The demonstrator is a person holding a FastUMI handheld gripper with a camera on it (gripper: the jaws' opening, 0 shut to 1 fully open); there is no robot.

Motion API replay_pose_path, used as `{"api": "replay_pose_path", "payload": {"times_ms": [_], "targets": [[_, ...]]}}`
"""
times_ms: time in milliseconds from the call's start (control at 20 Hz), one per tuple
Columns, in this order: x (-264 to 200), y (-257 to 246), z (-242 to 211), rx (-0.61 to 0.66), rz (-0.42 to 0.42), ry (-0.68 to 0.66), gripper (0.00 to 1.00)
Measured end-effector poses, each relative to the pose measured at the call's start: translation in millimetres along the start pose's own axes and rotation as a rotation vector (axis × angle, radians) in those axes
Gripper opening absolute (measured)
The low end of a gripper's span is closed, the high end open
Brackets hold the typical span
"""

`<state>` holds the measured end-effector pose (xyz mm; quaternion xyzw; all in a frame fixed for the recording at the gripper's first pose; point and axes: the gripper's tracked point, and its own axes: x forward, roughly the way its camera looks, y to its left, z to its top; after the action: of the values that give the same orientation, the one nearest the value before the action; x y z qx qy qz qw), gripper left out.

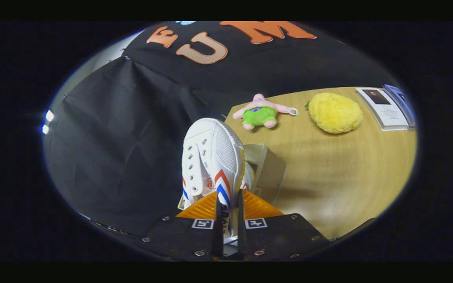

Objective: Open the storage box then place both shoes into the box .Put the left shoe in first, then the right shoe, with the right side of both shoes facing outward in a uniform manner.

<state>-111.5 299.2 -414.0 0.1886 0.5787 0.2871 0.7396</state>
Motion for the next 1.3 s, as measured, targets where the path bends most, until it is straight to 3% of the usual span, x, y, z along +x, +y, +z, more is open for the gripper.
{"api": "replay_pose_path", "payload": {"times_ms": [350, 500, 550, 600, 700, 1050, 1300], "targets": [[52, 32, -29, -0.126, -0.077, 0.117, 0.17], [63, 39, -28, -0.095, -0.068, 0.079, 0.34], [61, 49, -25, -0.08, -0.026, 0.071, 0.45], [61, 60, -20, -0.067, 0.014, 0.052, 0.45], [54, 66, -2, -0.078, 0.039, 0.003, 0.5], [1, 49, 42, -0.157, 0.013, -0.179, 0.82], [-75, 36, 90, -0.261, -0.058, -0.405, 0.9]]}}
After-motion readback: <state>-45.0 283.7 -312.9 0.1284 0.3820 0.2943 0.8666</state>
